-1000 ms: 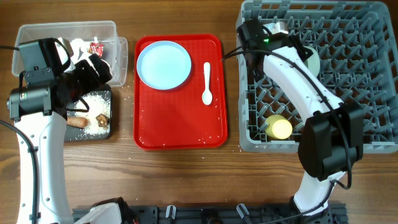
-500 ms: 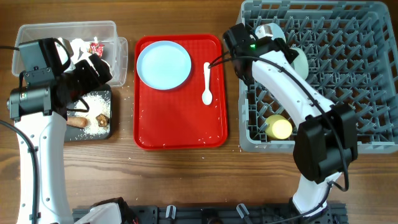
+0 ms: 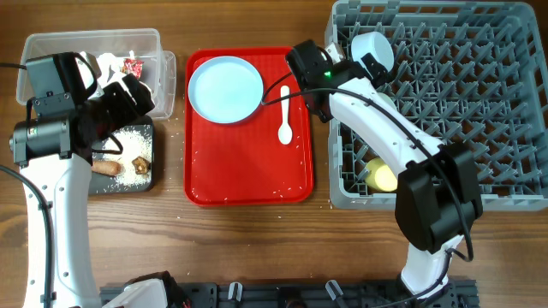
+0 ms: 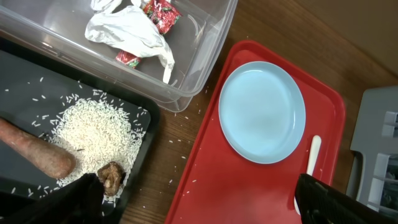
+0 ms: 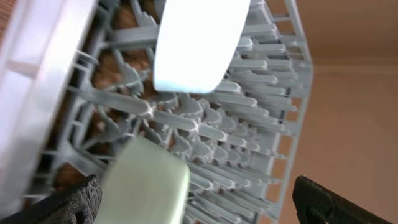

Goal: Sort waste into correct bins and load items into the dishwasher rack
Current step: 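Reach right gripper to red tray and grasp light-blue plate edge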

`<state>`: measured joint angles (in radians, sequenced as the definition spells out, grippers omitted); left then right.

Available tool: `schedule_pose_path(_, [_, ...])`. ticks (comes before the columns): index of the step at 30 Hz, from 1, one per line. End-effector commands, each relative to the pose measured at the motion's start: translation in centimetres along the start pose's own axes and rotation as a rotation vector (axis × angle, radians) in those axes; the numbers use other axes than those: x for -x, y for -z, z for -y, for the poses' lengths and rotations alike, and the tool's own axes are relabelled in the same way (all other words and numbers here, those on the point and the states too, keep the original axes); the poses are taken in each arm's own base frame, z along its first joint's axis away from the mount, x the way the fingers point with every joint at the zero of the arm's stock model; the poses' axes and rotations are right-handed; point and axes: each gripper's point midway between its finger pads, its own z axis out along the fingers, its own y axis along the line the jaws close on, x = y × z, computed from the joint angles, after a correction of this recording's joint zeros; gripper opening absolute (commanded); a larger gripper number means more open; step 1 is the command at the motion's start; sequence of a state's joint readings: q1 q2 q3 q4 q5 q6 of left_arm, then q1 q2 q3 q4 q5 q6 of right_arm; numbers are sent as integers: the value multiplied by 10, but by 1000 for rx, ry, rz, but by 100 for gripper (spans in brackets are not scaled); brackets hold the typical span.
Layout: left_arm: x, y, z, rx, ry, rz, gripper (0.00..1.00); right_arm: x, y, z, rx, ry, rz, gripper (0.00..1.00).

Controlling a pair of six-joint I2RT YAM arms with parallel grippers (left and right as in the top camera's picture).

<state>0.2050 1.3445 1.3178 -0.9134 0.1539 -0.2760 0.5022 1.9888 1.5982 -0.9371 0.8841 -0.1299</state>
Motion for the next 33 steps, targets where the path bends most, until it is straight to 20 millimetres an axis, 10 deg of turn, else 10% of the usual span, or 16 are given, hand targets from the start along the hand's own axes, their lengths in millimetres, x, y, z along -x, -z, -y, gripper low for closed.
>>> schedule_pose_path(1, [6,5,2,-7,0,21,100,26,36,18,146,-158,132,100])
schedule_pose_path(4, [6,5,2,-7,0,21,100,51,78,7,424,-268,287,100])
schedule_pose_path(7, [6,5,2,-7,0,21,100,74,161,-43,1028,-388,396,100])
schedule_pose_path(10, [6,5,2,-7,0,21,100,95,191,-52,1234,-479,440,99])
schedule_pose_path(16, [6,5,2,-7,0,21,100,120,156,-55,1108,-882,316,94])
schedule_pose_path(25, [6,5,2,-7,0,21,100,119,88,-173,1075,-839,68,77])
schedule_pose_path(33, [6,5,2,-7,0,21,100,117,62,-200,1054,-953,-39,52])
